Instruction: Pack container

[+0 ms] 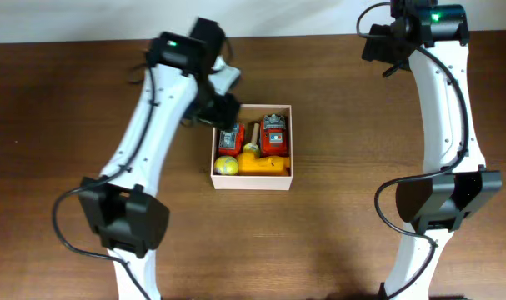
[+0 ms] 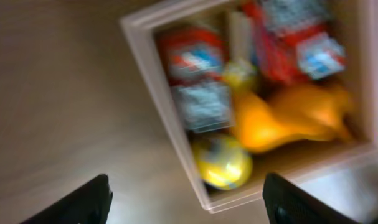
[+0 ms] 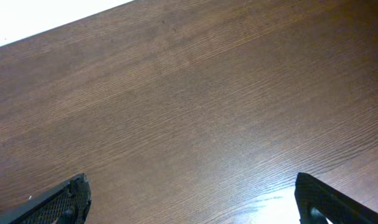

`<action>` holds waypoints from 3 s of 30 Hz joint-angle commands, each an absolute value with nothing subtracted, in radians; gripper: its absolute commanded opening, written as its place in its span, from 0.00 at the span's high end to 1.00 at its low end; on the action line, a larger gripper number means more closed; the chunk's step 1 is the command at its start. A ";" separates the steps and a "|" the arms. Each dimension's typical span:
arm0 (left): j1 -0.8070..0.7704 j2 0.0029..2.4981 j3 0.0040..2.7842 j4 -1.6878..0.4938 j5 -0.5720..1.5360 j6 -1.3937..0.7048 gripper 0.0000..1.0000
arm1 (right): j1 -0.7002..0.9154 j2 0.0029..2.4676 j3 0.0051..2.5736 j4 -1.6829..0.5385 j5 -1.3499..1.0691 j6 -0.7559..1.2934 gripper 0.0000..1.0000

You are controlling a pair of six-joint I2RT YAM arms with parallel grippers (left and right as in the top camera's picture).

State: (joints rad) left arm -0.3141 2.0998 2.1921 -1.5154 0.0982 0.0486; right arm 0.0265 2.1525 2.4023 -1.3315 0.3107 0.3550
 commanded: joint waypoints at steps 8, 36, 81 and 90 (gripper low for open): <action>-0.072 2.074 2.208 -1.316 -0.080 -0.231 0.01 | 0.019 2.149 2.398 -1.332 0.323 0.348 0.01; 0.073 2.051 2.207 -1.299 -0.147 -0.231 0.01 | 0.019 2.149 2.398 -1.332 0.323 0.348 0.01; 0.072 0.402 0.292 0.240 -0.094 -0.066 0.01 | 0.019 2.149 2.398 -1.331 0.323 0.348 0.01; 0.073 0.231 0.126 0.250 -0.113 -0.062 0.01 | 0.019 2.149 2.398 -1.331 0.323 0.348 0.01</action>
